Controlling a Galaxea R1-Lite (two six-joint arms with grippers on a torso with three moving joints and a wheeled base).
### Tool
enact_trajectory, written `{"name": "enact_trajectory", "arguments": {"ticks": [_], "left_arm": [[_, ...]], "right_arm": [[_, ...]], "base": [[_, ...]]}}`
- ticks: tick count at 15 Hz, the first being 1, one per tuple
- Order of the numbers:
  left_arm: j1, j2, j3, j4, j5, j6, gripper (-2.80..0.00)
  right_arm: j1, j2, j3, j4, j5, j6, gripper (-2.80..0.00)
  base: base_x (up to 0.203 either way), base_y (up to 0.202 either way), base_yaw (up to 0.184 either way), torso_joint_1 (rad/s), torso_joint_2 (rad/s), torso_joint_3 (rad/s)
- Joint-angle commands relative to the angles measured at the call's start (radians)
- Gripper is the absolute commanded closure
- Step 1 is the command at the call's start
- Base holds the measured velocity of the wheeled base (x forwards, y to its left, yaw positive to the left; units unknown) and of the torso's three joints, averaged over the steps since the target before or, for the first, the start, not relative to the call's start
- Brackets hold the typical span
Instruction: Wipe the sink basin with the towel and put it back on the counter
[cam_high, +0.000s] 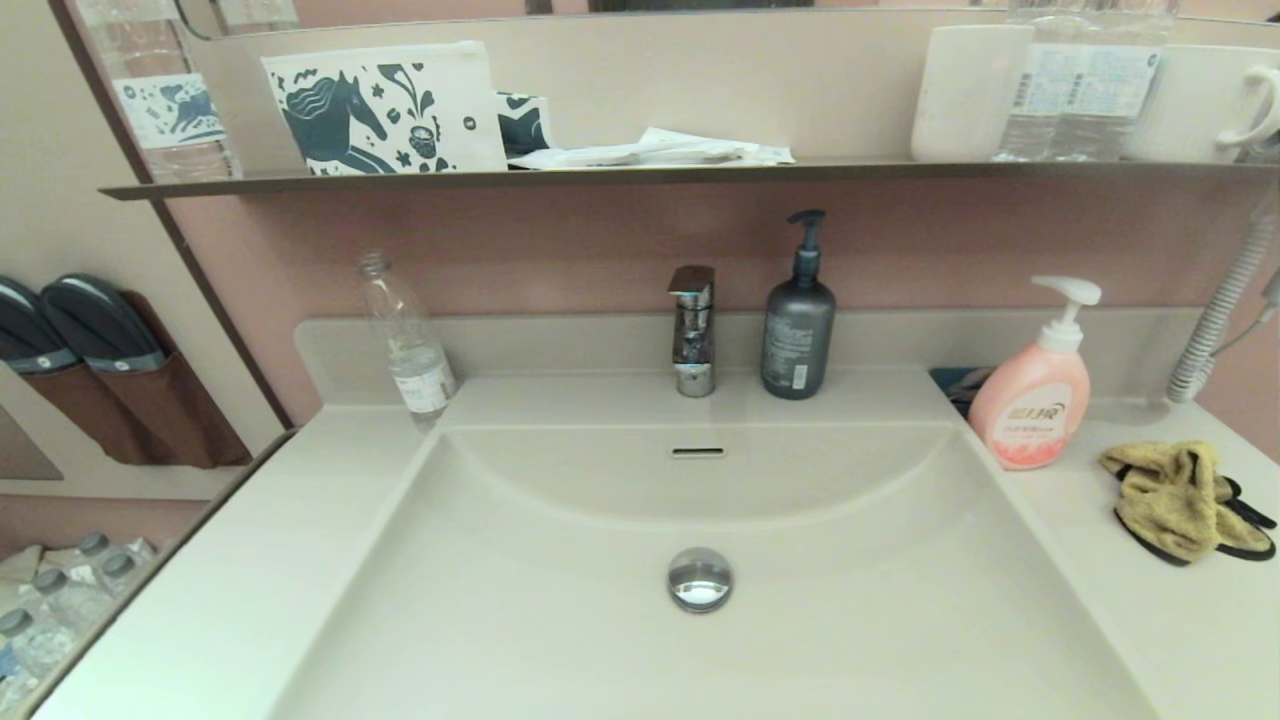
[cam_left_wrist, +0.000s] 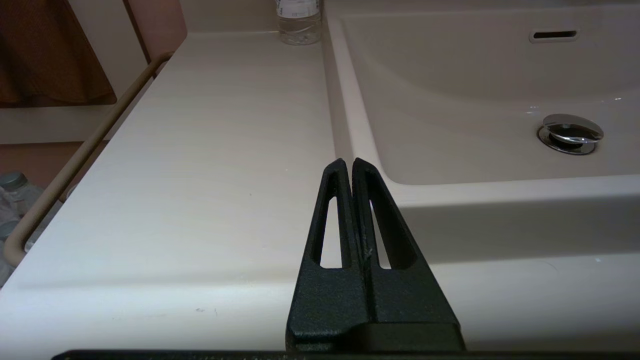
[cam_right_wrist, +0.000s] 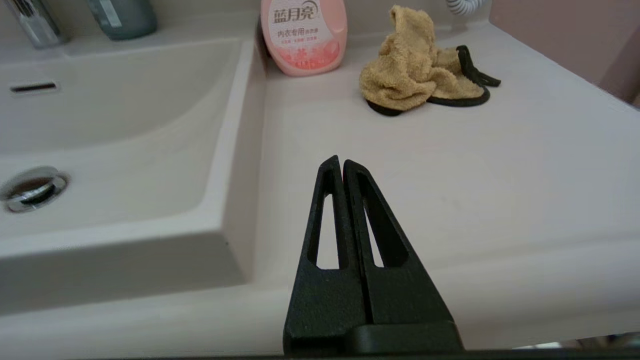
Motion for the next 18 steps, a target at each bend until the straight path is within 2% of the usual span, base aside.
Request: {"name": "enact_trajectory", "arguments": {"ticks": [1,4,9,18], "left_arm": [[0.0,0.0,0.0,0.0,0.0,0.0,0.0],[0.0,0.0,0.0,0.0,0.0,0.0,0.0],[0.0,0.0,0.0,0.0,0.0,0.0,0.0],[0.0,0.0,0.0,0.0,0.0,0.0,0.0]], "right_arm": [[0.0,0.0,0.009,-0.002,0.004,-0.028,0.0],[0.0,0.0,0.03,-0.002,0.073,-0.034,0.0],[0.0,0.0,0.043,0.018,0.071,-0.083,0.0],[0.0,0.0,0.043,0.015,0.074,-0.074,0.0]], "base": [[0.0,0.0,0.0,0.0,0.0,0.0],[0.0,0.0,0.0,0.0,0.0,0.0],[0.0,0.0,0.0,0.0,0.0,0.0],[0.0,0.0,0.0,0.0,0.0,0.0]]}}
